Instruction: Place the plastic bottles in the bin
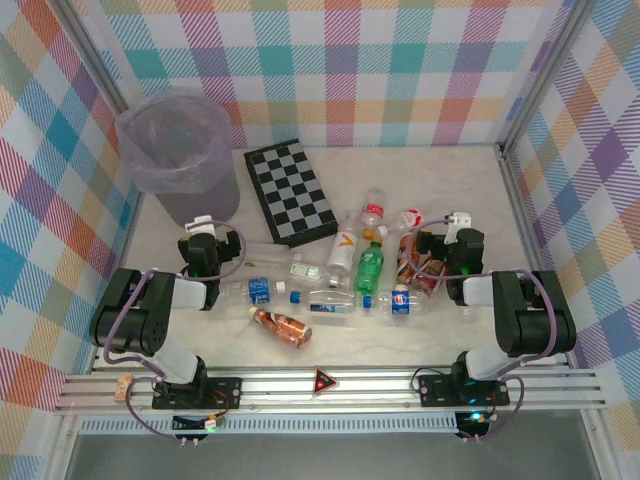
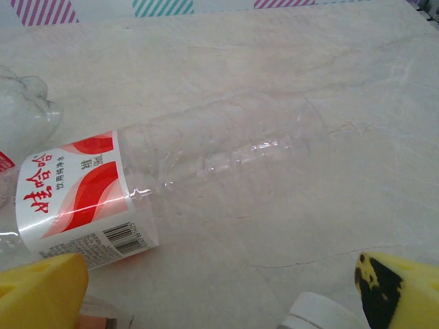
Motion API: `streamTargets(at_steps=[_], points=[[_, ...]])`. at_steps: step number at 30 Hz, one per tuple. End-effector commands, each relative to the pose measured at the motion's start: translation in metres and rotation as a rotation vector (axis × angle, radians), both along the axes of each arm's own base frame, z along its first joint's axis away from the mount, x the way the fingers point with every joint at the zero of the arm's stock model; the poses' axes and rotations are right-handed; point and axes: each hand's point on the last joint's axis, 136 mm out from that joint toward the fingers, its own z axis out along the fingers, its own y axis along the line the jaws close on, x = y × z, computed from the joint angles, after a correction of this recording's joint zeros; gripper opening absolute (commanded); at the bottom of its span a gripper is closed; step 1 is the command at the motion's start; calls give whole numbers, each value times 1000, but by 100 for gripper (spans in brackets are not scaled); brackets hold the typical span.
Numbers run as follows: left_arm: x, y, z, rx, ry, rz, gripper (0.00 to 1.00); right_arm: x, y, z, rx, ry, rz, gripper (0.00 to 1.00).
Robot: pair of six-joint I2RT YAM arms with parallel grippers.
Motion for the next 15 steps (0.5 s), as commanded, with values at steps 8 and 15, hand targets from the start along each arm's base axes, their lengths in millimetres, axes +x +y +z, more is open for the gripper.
streamTargets(at_steps=[8, 15], points=[[1, -2, 3, 2, -21, -11, 100, 5, 5, 11, 15, -39, 18, 100], [1, -3, 2, 1, -16, -13, 100, 5, 5, 11, 14, -39, 16, 99]])
